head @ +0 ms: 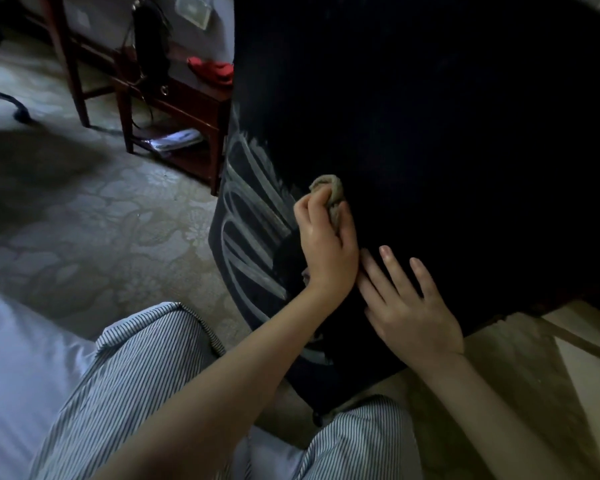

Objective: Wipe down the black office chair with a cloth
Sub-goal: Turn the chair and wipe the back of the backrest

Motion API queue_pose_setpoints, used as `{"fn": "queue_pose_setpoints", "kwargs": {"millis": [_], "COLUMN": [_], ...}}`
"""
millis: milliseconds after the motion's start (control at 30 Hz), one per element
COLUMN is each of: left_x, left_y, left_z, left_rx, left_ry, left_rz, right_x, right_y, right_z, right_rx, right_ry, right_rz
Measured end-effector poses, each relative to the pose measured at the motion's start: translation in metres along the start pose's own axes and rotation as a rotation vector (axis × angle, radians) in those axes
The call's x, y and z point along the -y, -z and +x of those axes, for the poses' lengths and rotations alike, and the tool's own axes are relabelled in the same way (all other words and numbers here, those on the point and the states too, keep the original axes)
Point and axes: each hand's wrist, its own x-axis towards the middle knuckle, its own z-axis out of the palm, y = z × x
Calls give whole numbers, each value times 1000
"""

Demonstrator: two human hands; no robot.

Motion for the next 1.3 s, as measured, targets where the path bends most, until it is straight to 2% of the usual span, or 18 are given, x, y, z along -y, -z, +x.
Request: {"fn": "queue_pose_setpoints", "kwargs": {"millis": [100, 267, 500, 633, 700, 800, 933, 1067, 1167, 1300], "left_x": [14, 36, 88, 98, 91, 68, 28, -2, -14, -18], "left_y": [2, 8, 32, 40, 39, 34, 20, 6, 2, -1], "left_z": [-1, -4, -34, -45, -43, -34, -16, -13, -6, 17], "left_rx": [-7, 10, 109, 164, 163, 153, 174, 198, 178, 104], "left_ry": [-9, 86, 433, 551, 556, 437, 84, -163, -241, -198], "left_rz": [32, 103, 241, 238, 195, 120, 107, 76, 47, 31], "right_x": [1, 4, 7, 6, 5, 1, -7, -7, -3, -10], "right_y": [-1, -7, -11, -14, -15, -16, -16, -5, 4, 8], "right_z": [-1, -3, -5, -6, -7, -11, -18, -12, 4, 34], "right_rx": [-3, -16, -32, -77, -100, -108, -110, -177, -289, -408], "right_ry": [17, -7, -15, -29, -31, -31, -31, -139, -249, -309], "right_rz": [-39, -75, -63, -44, -45, -29, 3, 236, 364, 403]}}
